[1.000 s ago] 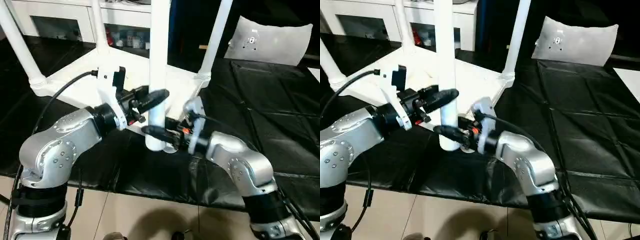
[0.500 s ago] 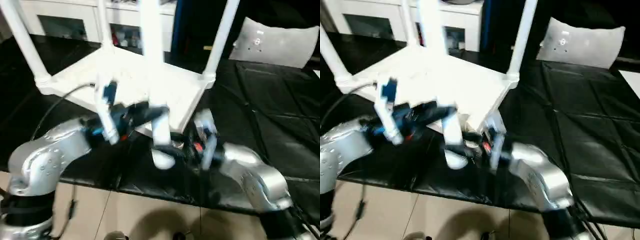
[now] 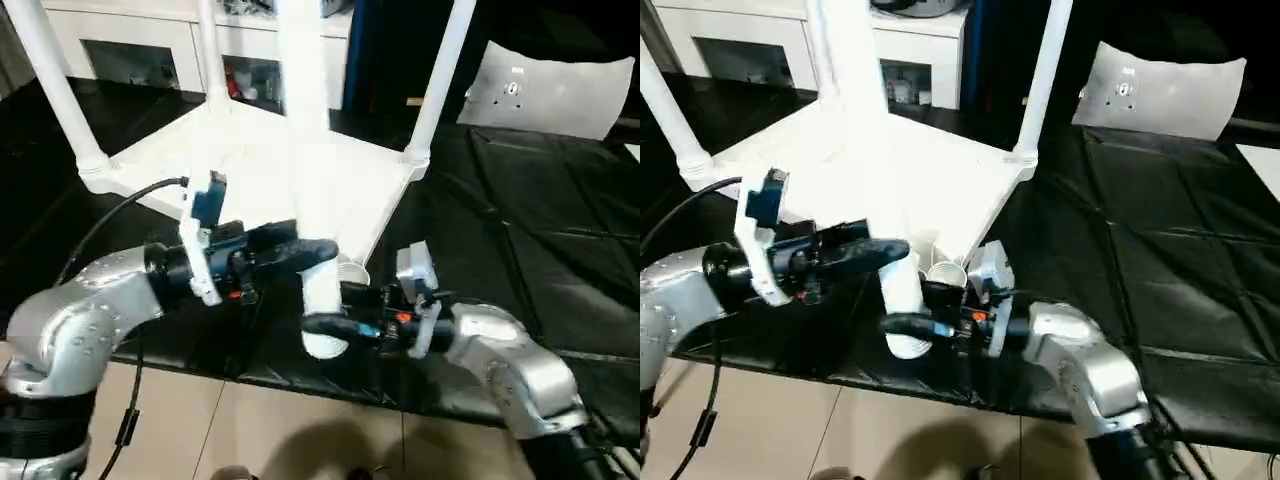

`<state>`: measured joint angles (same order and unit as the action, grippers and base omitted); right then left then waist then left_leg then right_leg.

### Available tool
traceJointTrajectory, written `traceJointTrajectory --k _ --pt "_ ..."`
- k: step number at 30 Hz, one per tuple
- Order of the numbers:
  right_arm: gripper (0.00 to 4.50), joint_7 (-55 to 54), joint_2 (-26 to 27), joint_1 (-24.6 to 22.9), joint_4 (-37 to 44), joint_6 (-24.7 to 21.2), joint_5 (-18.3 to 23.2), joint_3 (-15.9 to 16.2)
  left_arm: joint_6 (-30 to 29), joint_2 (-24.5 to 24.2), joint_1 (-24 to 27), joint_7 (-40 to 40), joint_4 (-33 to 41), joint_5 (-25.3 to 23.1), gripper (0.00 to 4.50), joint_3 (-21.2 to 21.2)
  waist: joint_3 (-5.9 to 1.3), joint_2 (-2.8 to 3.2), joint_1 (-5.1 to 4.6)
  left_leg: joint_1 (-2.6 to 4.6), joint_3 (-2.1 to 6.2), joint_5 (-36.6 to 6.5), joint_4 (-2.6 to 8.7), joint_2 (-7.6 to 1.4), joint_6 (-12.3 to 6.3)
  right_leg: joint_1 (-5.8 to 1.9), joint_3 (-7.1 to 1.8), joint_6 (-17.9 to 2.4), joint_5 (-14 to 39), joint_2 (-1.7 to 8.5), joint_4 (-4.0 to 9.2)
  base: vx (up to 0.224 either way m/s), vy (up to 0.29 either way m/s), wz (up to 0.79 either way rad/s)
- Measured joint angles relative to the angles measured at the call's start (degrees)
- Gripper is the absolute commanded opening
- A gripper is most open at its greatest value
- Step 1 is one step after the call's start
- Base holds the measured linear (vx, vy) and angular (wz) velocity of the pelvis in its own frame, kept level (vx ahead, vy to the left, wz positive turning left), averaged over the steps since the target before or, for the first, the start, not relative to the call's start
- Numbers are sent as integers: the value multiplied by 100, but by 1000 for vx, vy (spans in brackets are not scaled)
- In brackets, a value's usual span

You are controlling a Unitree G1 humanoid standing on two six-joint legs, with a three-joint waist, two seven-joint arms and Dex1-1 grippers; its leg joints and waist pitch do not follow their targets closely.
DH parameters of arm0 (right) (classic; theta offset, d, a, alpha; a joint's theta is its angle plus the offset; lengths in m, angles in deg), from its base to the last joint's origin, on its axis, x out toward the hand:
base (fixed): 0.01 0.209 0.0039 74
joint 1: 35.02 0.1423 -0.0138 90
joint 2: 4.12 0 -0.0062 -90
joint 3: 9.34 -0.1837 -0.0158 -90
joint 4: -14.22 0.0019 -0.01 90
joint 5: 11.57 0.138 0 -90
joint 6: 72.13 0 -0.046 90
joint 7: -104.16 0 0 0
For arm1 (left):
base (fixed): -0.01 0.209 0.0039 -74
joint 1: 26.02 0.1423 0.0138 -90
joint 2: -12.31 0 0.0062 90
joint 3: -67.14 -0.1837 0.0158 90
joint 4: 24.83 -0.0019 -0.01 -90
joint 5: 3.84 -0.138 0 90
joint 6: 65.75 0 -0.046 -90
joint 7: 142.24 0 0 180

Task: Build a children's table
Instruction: Pick table leg

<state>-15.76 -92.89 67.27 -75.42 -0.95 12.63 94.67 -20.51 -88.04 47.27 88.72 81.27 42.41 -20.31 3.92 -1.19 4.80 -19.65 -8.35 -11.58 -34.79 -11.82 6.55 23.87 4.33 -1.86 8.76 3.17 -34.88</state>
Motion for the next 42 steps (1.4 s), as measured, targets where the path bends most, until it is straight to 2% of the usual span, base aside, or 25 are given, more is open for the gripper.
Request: traceJointTrajectory --k 4,7,9,14,15,19,23,26,27,30,33,37,40,42 --pt "194 32 7 -238 -174 222 -129 125 325 68 446 110 -2 -197 260 -147 0 0 12 -7 2 -1 15 -1 -1 4 4 1 1 0 5 0 0 0" --pt "194 37 23 -365 -260 414 -162 128 667 348 743 128 -4 -282 259 -205 0 0 14 -9 2 -1 21 -1 -1 3 5 2 1 1 15 0 0 0" --pt "194 44 41 -364 -286 514 -163 128 766 602 770 125 -12 -248 285 -245 0 0 14 -13 2 -1 21 -2 -1 3 8 2 1 1 19 0 0 0" --pt "194 72 83 -364 -285 606 -158 155 1004 1127 804 63 -13 -4 312 -171 0 0 -26 -10 2 -1 22 -4 -1 -1 18 2 1 1 28 0 0 0" --pt "194 100 82 -364 -286 624 -158 155 1017 1152 837 61 -13 61 336 -162 0 1 -45 -11 3 -1 25 -5 -1 -5 28 2 1 0 40 0 0 0" --pt "194 115 85 -364 -311 682 -158 157 1146 1295 982 62 -17 115 369 -176 -1 2 -111 -31 14 0 27 -14 -1 -25 72 2 1 2 84 0 0 0" --pt "194 168 109 -364 -323 691 -119 157 1146 1299 992 80 -18 115 388 -182 -2 2 -131 -29 20 -1 27 -15 -2 -40 81 2 1 11 86 0 0 0" --pt "194 271 100 -360 -248 411 156 133 1072 1140 994 189 -18 143 412 -203 -2 2 -138 -29 23 -1 33 -17 -2 -41 91 2 1 11 84 0 0 0" --pt "194 404 21 -354 -132 126 377 128 970 983 992 321 -18 187 419 -242 -2 3 -137 -28 24 -1 36 -17 -2 -42 94 2 1 10 82 0 0 0" --pt "194 715 -203 -289 46 -315 708 115 854 710 935 643 -58 237 431 -307 -2 3 -126 -28 25 -1 40 -19 -2 -43 98 1 1 10 82 0 0 0" --pt "193 1102 -469 -209 157 -564 797 215 678 553 846 947 -236 277 450 -372 -3 6 -125 -28 24 -1 40 -19 -2 -44 98 1 1 12 83 0 0 0" --pt "193 1545 -826 -133 175 -713 790 378 470 277 687 1319 -341 326 450 -503 -5 10 -124 -18 24 -1 39 -19 -2 -51 98 1 1 13 81 0 0 0" --pt "193 1741 -951 -95 174 -816 792 448 299 218 612 1525 -426 377 417 -600 -4 12 -124 -18 24 0 37 -19 -1 -52 99 1 0 13 80 0 0 0" --pt "193 1869 -1056 31 169 -886 797 450 158 190 451 1661 -516 535 413 -622 -4 14 -121 -17 24 0 36 -17 -1 -53 100 -1 0 14 79 0 0 0"
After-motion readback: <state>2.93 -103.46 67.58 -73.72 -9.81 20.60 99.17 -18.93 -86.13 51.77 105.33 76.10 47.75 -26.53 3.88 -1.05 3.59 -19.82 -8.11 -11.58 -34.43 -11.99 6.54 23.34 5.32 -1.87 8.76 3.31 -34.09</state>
